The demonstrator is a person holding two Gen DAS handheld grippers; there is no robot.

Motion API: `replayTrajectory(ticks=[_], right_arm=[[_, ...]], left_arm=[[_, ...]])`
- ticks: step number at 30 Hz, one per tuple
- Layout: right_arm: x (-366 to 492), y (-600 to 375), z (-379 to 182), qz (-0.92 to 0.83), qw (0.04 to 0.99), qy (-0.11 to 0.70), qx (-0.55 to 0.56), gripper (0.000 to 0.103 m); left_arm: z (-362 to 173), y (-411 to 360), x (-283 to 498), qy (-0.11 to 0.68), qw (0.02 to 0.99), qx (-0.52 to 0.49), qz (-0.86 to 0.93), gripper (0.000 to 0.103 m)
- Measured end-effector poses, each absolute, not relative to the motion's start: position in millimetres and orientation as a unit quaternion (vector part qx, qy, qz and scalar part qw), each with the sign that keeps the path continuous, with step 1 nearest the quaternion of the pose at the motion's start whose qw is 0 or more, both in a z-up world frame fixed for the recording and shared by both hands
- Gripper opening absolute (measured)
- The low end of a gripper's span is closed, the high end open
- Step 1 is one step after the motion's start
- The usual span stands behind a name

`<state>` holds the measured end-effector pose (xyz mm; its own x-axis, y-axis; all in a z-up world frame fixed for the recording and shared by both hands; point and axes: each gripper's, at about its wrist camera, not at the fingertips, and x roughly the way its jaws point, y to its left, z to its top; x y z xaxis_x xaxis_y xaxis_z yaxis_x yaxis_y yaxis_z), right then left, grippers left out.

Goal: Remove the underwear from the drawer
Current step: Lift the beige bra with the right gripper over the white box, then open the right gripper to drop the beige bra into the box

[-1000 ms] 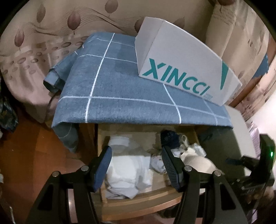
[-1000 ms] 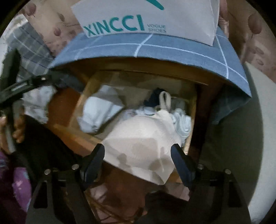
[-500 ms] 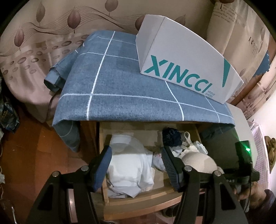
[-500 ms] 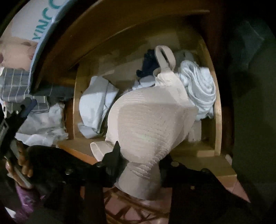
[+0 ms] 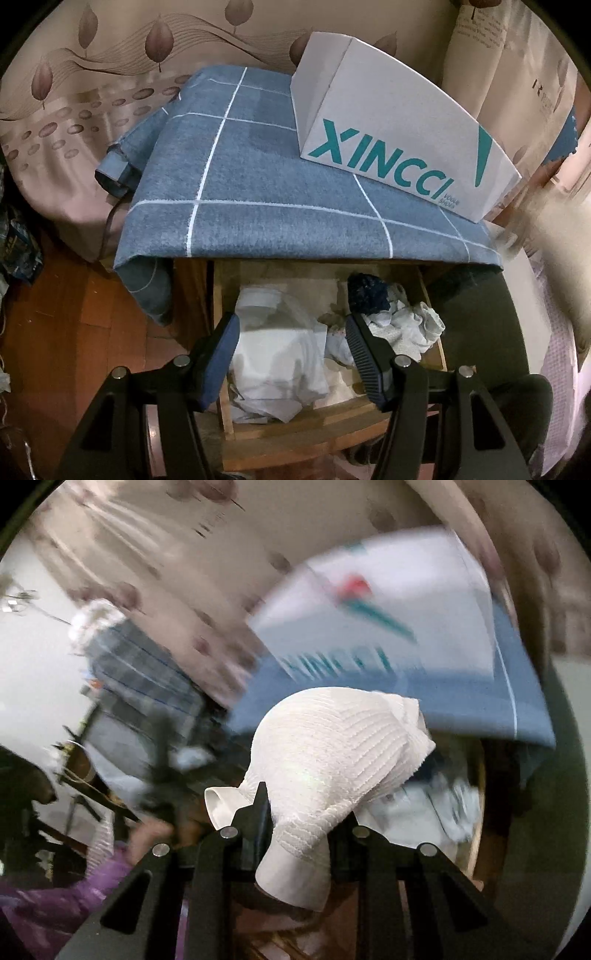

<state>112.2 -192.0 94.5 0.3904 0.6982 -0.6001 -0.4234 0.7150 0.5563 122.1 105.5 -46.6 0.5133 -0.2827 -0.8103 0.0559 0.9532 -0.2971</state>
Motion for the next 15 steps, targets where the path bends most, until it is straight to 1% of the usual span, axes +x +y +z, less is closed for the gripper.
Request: replayTrajectory(ticks=[1, 4, 7, 11, 15], right_arm=[[115, -194, 119, 0.345, 0.829, 0.41, 0.159, 0.023], [136, -197, 165, 0.346, 0.848, 0.37, 0.154, 0.023], [178, -196, 189, 0.334, 0.862, 0.353, 0.146, 0.023], [242, -188, 191, 0.298, 0.872, 0.365, 0.129, 0.023], [304, -173, 155, 0.252, 0.867, 0.412, 0.12, 0.023]], left_arm=[[-46, 106, 122, 0.483, 0.862, -0.118, -0.098, 0.062], [-46, 105, 122, 0.483, 0.863, -0.115, -0.099, 0.062], [-46, 104, 121, 0.483, 0.863, -0.113, -0.099, 0.062], [-46, 104, 121, 0.482, 0.863, -0.112, -0.1, 0.062], [-47, 102, 123, 0.485, 0.861, -0.11, -0.102, 0.062]])
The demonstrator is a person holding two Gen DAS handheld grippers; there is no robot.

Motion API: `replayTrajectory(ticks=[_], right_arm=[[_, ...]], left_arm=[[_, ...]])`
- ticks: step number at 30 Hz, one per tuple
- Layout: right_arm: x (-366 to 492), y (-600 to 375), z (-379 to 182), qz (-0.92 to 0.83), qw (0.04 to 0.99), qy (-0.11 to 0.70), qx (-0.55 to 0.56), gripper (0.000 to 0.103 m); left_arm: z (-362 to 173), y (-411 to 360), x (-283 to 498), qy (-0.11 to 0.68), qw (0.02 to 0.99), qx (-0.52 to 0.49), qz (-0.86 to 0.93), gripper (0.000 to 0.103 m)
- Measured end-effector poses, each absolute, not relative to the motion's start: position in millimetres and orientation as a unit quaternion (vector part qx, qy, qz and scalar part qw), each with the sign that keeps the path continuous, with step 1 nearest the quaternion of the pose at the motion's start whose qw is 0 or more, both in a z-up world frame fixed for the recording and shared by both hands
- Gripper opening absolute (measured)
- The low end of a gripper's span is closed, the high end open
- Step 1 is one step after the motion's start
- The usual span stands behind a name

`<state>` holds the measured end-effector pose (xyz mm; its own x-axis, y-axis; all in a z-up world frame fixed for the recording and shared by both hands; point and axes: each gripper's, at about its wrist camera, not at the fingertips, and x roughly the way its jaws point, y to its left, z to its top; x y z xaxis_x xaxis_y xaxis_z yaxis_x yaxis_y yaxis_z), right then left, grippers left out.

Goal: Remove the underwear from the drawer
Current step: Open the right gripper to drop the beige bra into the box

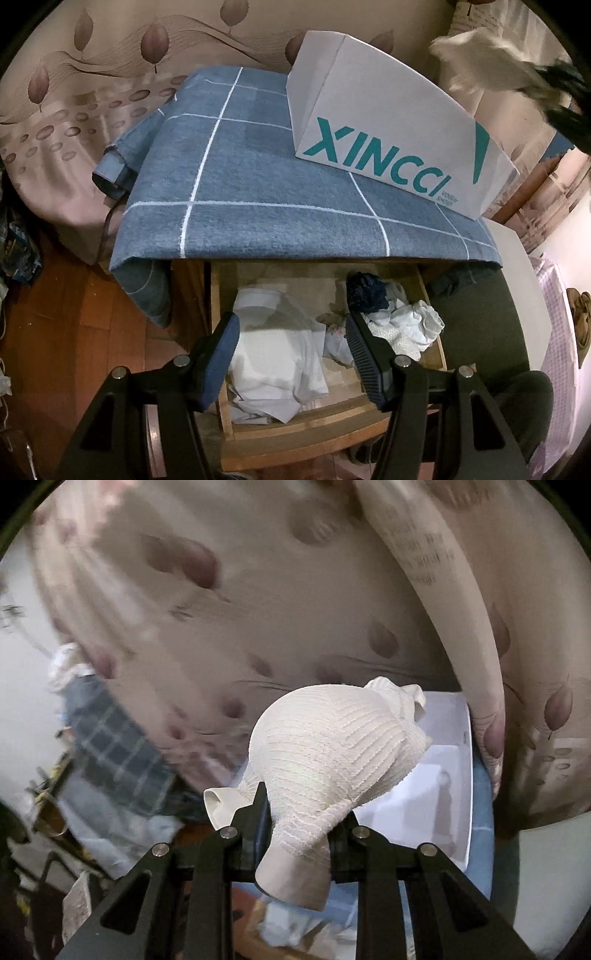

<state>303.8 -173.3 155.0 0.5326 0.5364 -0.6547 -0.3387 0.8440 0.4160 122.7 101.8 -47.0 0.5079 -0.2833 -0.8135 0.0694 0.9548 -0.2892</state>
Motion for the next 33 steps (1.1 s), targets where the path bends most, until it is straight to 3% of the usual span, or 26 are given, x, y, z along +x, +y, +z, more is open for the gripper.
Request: replayTrajectory(ticks=[12, 15, 17, 18, 20, 25, 33], right_arm=[[374, -159, 78, 0.192, 0.84, 0.499, 0.095, 0.025], [379, -158, 70, 0.176, 0.836, 0.511, 0.09, 0.036], [379, -159, 68, 0.154, 0.841, 0.513, 0.077, 0.055], [378, -161, 68, 0.151, 0.843, 0.512, 0.072, 0.059], [373, -166, 72, 0.139, 0.854, 0.498, 0.059, 0.07], [347, -185, 98, 0.138, 0.889, 0.432, 0.059, 0.072], [197, -222, 107, 0.163, 0.949, 0.254, 0.09, 0.088]], left_arm=[[-51, 96, 127, 0.493, 0.856, -0.106, -0.115, 0.061], [-52, 95, 128, 0.496, 0.854, -0.104, -0.115, 0.062], [-53, 95, 128, 0.497, 0.854, -0.103, -0.115, 0.062], [-53, 94, 128, 0.497, 0.854, -0.103, -0.116, 0.062], [-53, 94, 128, 0.498, 0.853, -0.103, -0.116, 0.062], [-53, 92, 127, 0.496, 0.855, -0.099, -0.115, 0.062], [-55, 96, 129, 0.502, 0.846, -0.123, -0.133, 0.062]])
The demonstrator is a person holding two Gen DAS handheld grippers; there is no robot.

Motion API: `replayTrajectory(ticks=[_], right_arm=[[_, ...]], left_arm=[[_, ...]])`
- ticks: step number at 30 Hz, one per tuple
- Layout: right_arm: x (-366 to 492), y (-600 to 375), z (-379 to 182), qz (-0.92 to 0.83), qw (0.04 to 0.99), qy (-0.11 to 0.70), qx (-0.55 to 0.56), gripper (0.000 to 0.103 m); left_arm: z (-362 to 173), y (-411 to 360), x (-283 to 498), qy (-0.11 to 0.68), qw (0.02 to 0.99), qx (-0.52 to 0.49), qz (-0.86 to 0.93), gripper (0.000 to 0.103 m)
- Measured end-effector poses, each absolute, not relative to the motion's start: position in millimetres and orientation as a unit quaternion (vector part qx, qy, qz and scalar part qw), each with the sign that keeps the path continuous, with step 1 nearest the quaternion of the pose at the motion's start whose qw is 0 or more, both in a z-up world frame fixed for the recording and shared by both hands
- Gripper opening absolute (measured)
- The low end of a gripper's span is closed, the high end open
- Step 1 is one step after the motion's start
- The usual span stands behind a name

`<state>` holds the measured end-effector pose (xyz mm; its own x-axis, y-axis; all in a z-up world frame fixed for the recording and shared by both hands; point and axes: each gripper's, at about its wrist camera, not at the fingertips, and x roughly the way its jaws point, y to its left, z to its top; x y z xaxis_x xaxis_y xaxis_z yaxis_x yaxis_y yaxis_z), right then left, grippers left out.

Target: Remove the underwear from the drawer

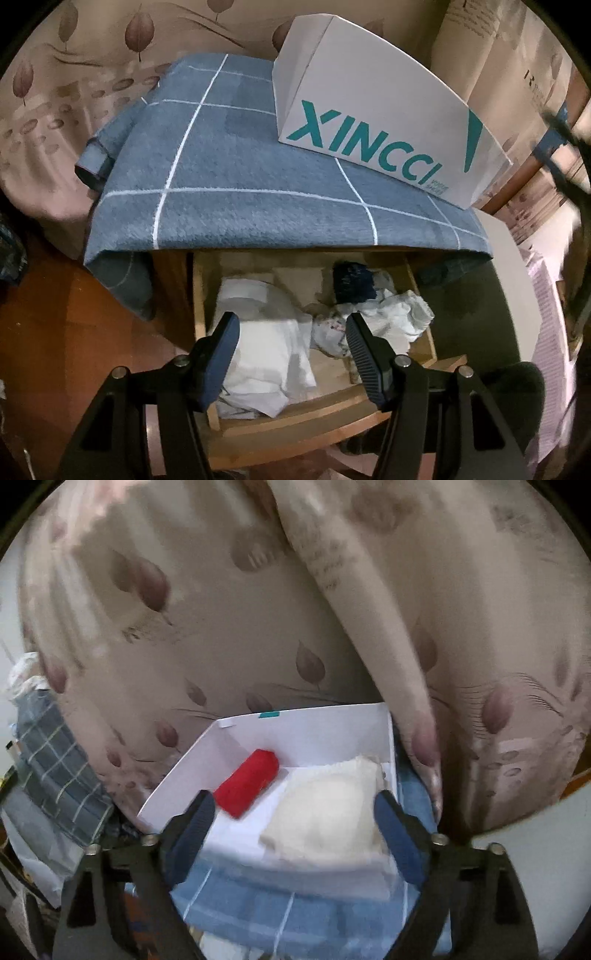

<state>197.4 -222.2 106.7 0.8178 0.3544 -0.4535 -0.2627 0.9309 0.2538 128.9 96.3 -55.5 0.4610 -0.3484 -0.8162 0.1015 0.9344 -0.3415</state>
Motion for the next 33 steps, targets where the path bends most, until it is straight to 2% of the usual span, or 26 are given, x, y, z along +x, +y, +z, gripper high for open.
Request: replayTrajectory(ticks=[5, 9, 12, 15, 17, 25, 33], right_arm=[[128, -238, 67, 0.122, 0.968, 0.22, 0.0, 0.089], [111, -254, 40, 0.09, 0.967, 0.237, -0.01, 0.089], [102, -254, 42, 0.086, 0.971, 0.225, -0.007, 0.089], [99, -249, 35, 0.083, 0.967, 0.241, -0.008, 0.102], [98, -248, 28, 0.076, 0.962, 0.262, -0.008, 0.102], [102, -285, 19, 0.105, 0.948, 0.28, 0.109, 0.103], [98, -295, 22, 0.127, 0.944, 0.271, 0.141, 0.103]], left_arm=[[-60, 86, 130, 0.514, 0.84, -0.105, -0.141, 0.062], [-67, 70, 129, 0.53, 0.83, -0.083, -0.154, 0.062], [-76, 60, 131, 0.551, 0.817, -0.067, -0.155, 0.062], [-89, 47, 133, 0.57, 0.807, -0.035, -0.148, 0.062], [-101, 38, 135, 0.587, 0.795, -0.023, -0.148, 0.062], [-152, -24, 141, 0.63, 0.754, 0.109, -0.15, 0.062], [-206, -50, 150, 0.633, 0.722, 0.272, -0.069, 0.062]])
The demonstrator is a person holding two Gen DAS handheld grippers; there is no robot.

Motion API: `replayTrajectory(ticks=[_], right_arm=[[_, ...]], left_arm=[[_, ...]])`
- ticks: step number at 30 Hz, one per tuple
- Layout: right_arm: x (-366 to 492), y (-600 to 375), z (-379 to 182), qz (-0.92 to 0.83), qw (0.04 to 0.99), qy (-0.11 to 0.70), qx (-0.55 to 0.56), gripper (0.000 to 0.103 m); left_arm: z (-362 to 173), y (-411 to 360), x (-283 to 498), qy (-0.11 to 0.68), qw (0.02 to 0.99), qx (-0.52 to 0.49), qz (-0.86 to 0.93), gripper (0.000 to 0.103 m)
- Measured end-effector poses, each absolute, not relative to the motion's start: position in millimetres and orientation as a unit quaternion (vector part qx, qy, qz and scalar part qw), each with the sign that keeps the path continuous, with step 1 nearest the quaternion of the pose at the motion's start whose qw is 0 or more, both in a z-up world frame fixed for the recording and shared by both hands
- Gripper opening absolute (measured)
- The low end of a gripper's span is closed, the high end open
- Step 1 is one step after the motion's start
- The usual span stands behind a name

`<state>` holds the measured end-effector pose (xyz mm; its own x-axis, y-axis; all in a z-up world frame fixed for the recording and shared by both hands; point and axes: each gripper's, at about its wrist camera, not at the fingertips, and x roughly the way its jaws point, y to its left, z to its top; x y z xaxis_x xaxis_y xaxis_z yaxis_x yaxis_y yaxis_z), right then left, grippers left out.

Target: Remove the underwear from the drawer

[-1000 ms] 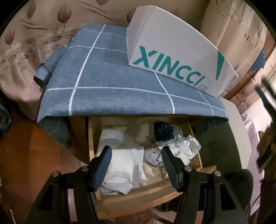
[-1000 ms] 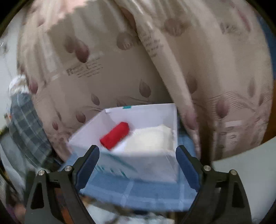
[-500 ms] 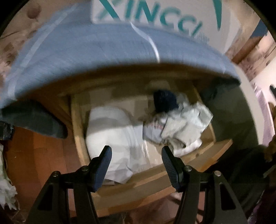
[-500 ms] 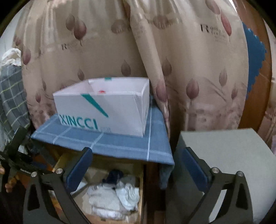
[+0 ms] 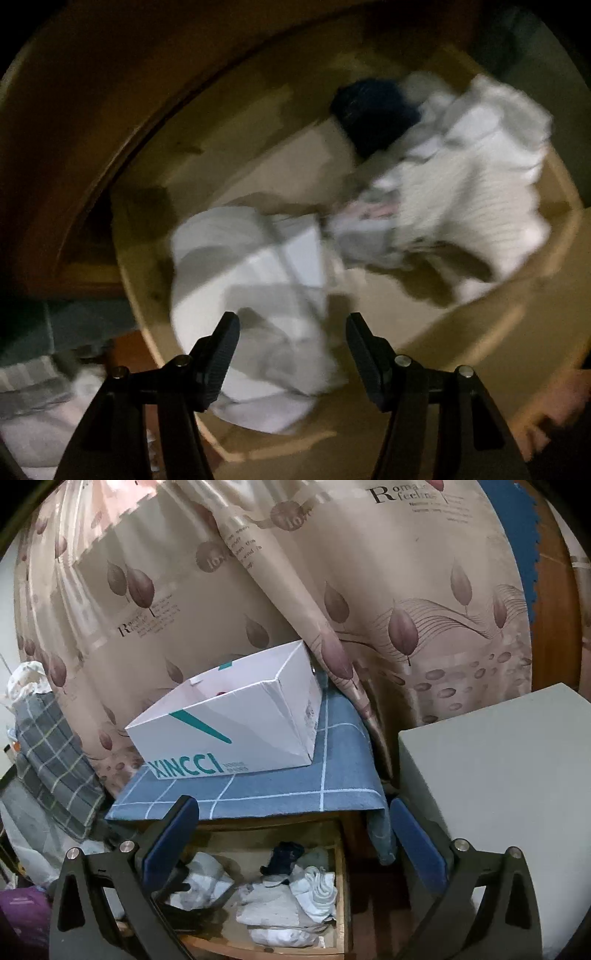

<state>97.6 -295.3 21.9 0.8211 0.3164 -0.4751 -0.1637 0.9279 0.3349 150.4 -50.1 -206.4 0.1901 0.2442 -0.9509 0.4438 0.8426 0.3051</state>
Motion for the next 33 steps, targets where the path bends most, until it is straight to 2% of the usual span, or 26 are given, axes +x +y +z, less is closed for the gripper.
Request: replayTrajectory(ticks=[5, 7, 9, 11, 12, 17, 24, 33], right_arm=[[96, -293, 23, 0.144, 0.942, 0.269, 0.141, 0.103], [96, -293, 23, 0.146, 0.941, 0.271, 0.143, 0.103], [97, -293, 22, 0.148, 0.939, 0.274, 0.145, 0.103], [96, -294, 22, 0.148, 0.939, 0.272, 0.148, 0.103], [96, -295, 22, 0.149, 0.939, 0.271, 0.151, 0.103], [96, -299, 20, 0.149, 0.937, 0.272, 0.163, 0.103], [99, -302, 17, 0.147, 0.934, 0.278, 0.17, 0.103], [101, -299, 14, 0.146, 0.933, 0.283, 0.166, 0.103]], left_arm=[[-215, -45, 157, 0.625, 0.721, 0.295, -0.052, 0.062], [-209, -40, 158, 0.62, 0.734, 0.271, -0.066, 0.061], [-203, -32, 159, 0.614, 0.748, 0.241, -0.078, 0.046], [-199, -25, 161, 0.608, 0.756, 0.23, -0.077, 0.012], [-194, -20, 161, 0.606, 0.762, 0.212, -0.084, 0.003], [-176, -18, 149, 0.579, 0.786, 0.195, -0.095, 0.003], [-119, -3, 128, 0.522, 0.839, 0.099, -0.116, 0.003], [-91, 6, 115, 0.498, 0.855, 0.037, -0.138, 0.003]])
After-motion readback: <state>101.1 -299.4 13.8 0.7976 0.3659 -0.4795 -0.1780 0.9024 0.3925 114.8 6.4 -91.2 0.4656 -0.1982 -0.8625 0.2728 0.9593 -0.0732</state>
